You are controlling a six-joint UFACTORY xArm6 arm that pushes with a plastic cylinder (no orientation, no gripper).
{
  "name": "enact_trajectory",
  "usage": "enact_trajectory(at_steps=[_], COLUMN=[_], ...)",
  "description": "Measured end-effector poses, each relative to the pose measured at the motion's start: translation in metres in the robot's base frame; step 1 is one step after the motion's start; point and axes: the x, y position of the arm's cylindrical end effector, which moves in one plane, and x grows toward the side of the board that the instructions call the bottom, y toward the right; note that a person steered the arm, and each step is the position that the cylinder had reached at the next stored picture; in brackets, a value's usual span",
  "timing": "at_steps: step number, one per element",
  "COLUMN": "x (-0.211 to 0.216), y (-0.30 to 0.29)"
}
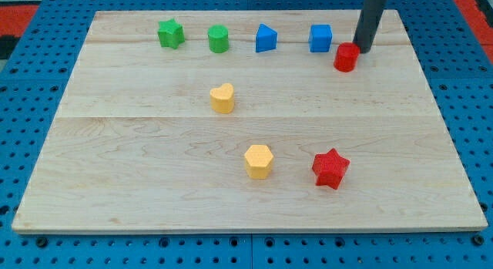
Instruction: Push the red circle to the yellow heart
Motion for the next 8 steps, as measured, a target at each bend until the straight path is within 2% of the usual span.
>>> enact_trajectory(at_steps=[2,3,5,8], x=[0.083,0.075,0.001,0.036], y=[0.000,0.006,0.026,-0.049])
